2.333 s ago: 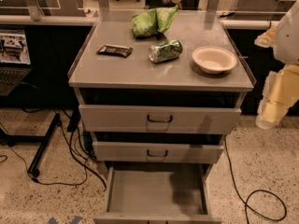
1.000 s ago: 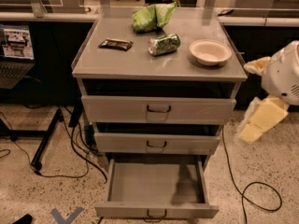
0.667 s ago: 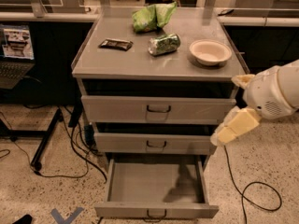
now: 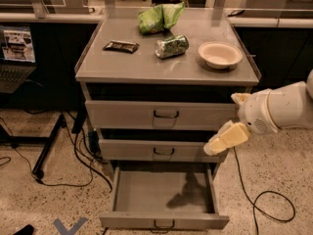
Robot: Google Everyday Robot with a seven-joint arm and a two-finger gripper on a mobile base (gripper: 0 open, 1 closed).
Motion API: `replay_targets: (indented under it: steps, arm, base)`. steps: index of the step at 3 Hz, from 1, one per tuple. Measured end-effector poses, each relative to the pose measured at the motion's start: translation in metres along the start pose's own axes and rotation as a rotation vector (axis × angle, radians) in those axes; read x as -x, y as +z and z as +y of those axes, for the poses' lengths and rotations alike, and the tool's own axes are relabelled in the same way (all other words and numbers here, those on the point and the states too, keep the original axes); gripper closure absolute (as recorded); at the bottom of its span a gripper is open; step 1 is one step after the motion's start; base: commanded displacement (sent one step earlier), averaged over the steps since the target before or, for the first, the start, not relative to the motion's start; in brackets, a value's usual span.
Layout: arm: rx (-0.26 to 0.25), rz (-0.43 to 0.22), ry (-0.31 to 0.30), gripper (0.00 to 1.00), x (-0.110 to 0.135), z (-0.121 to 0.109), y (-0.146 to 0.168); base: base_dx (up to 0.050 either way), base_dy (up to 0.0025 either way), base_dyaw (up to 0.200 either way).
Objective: Close bottom drawer
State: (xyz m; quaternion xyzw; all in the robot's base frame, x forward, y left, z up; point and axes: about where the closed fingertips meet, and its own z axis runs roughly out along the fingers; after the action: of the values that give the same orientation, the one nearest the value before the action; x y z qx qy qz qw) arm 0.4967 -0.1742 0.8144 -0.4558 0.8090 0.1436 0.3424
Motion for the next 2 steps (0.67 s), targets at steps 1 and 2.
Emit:
replay_targets:
  steps: [1, 2]
  arm:
    - [-0.006, -0.002, 0.0, 0.19, 0.0001, -0.0014, 0.0012]
    - [-0.006, -0.002, 0.0, 0.42, 0.0002, -0.0014, 0.0012]
  base:
    - [0.0, 0.0, 0.0]
    - [0.0, 0.0, 0.0]
